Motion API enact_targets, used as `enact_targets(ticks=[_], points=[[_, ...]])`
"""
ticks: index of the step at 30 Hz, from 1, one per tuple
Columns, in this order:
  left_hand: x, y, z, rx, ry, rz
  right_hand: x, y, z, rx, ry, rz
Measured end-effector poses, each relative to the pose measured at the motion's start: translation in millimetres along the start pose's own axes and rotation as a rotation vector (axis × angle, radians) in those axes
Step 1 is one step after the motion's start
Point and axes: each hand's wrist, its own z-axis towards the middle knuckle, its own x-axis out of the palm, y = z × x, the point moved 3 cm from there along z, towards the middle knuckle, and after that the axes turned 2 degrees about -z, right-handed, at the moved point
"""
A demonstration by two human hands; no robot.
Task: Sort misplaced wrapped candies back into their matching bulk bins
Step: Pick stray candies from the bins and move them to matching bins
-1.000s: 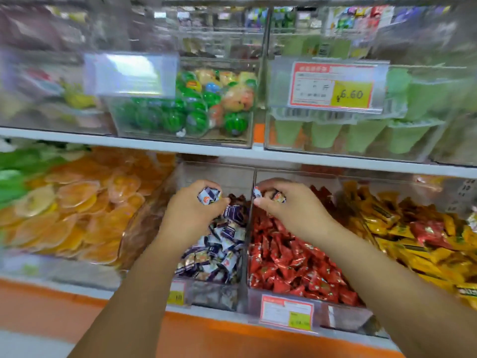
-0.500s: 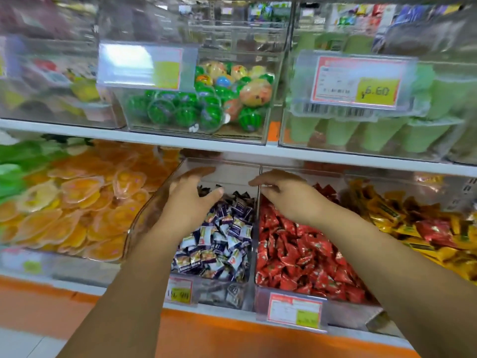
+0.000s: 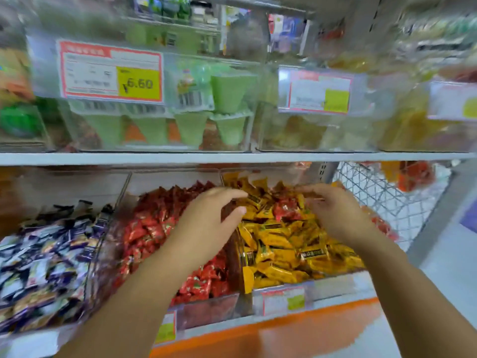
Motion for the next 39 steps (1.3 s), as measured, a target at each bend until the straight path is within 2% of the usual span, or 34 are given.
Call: enact_targets(ticks=[3, 6, 11, 18, 27, 30, 32, 35, 37, 39], points=[[21, -3, 12, 0.005, 0.041, 0.024, 5, -15, 5, 0.043, 0.088, -0.018], [30, 1, 21, -0.011, 0.05, 0.077, 16, -8, 9, -0.035, 0.172, -0.098], [34, 11, 26, -0.023, 0.034, 0.112, 38, -5, 17, -0.118, 0.153, -0.323], [35, 13, 26, -0.007, 0.07, 0.097, 28, -10, 16, -0.073, 0.12, 0.004], [25, 13, 0, 0.081, 0.193, 0.085, 25, 21, 25, -0.05, -0.08, 0.362], [16, 20, -11, 0.072, 0.206, 0.021, 36, 48, 35, -0.11, -0.171, 0.375], [10, 23, -16, 0.074, 0.195, -0.002, 48, 68, 44, -0.156, -0.099, 0.352], [8, 24, -18, 0.073, 0.18, -0.018, 67, 84, 48, -0.194, 0.266, 0.524], [7, 24, -18, 0.066, 0.184, -0.031, 60, 72, 48, -0.176, 0.277, 0.485], [6, 24, -17, 0.069, 0.186, -0.034, 39, 51, 44, -0.128, 0.192, 0.259]])
